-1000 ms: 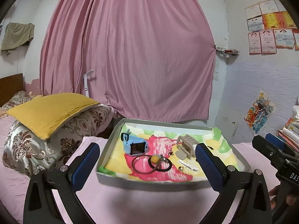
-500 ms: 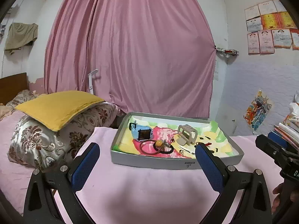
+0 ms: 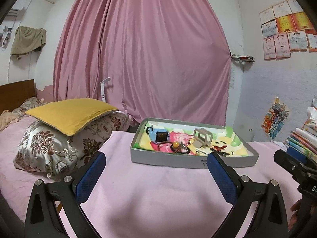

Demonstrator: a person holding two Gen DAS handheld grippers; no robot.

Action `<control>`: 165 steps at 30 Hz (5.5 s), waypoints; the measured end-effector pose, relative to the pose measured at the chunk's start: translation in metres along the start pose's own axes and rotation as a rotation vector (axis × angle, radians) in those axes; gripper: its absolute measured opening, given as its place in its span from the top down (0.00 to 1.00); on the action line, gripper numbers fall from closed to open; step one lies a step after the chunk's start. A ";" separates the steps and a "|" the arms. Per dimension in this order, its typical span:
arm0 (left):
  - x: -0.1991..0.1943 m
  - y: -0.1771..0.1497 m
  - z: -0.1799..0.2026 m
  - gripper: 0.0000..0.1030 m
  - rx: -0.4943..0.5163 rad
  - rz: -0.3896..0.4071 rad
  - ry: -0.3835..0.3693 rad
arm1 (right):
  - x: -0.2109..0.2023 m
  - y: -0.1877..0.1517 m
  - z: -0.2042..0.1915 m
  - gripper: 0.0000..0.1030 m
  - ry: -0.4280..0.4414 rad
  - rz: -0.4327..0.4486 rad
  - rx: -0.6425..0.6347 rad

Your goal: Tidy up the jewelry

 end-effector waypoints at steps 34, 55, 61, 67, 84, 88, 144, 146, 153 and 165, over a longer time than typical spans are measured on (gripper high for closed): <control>-0.005 -0.036 -0.012 0.01 0.002 0.053 0.057 | -0.008 -0.033 0.019 0.02 -0.160 0.055 -0.015; -0.006 -0.036 -0.007 0.01 0.047 0.056 -0.029 | -0.004 -0.036 0.015 0.02 -0.137 0.026 -0.016; -0.006 -0.036 -0.007 0.01 0.047 0.057 -0.029 | -0.004 -0.037 0.015 0.02 -0.137 0.025 -0.017; -0.005 -0.037 -0.008 0.01 0.052 0.054 -0.026 | -0.004 -0.037 0.015 0.02 -0.137 0.025 -0.018; -0.005 -0.037 -0.007 0.01 0.054 0.053 -0.025 | -0.004 -0.036 0.016 0.02 -0.137 0.025 -0.017; -0.005 -0.037 -0.008 0.01 0.054 0.054 -0.025 | -0.005 -0.038 0.015 0.02 -0.137 0.025 -0.016; -0.005 -0.036 -0.007 0.01 0.058 0.052 -0.025 | -0.005 -0.038 0.015 0.02 -0.138 0.024 -0.015; -0.005 -0.036 -0.007 0.01 0.059 0.052 -0.026 | -0.005 -0.038 0.015 0.02 -0.138 0.025 -0.016; -0.005 -0.036 -0.007 0.01 0.058 0.052 -0.026 | -0.005 -0.038 0.015 0.02 -0.138 0.025 -0.016; -0.005 -0.036 -0.007 0.01 0.061 0.051 -0.025 | -0.005 -0.038 0.015 0.02 -0.137 0.025 -0.015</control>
Point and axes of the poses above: each gripper's, at about its wrist camera, not at the fingertips, and x roughly the way its jaws point, z to its right, y to its top, the point moved 6 cm from there along x, roughly the way its jaws point, and after that the axes turned 1 degree about y, right-handed, at the moved point
